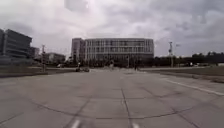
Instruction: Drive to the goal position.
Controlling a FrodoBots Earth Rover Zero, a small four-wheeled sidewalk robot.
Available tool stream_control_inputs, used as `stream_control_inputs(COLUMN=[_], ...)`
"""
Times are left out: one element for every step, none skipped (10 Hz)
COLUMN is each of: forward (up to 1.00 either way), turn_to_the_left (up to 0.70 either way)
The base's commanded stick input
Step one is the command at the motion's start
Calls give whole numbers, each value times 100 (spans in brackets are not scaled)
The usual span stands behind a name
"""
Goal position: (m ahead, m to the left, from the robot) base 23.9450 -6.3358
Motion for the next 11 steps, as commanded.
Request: stream_control_inputs(forward=[85,85,85,85,85,85,85,85,85,85,85], turn_to_the_left=[0,0,-3,-17,-25,-11,0,0,0,0,0])
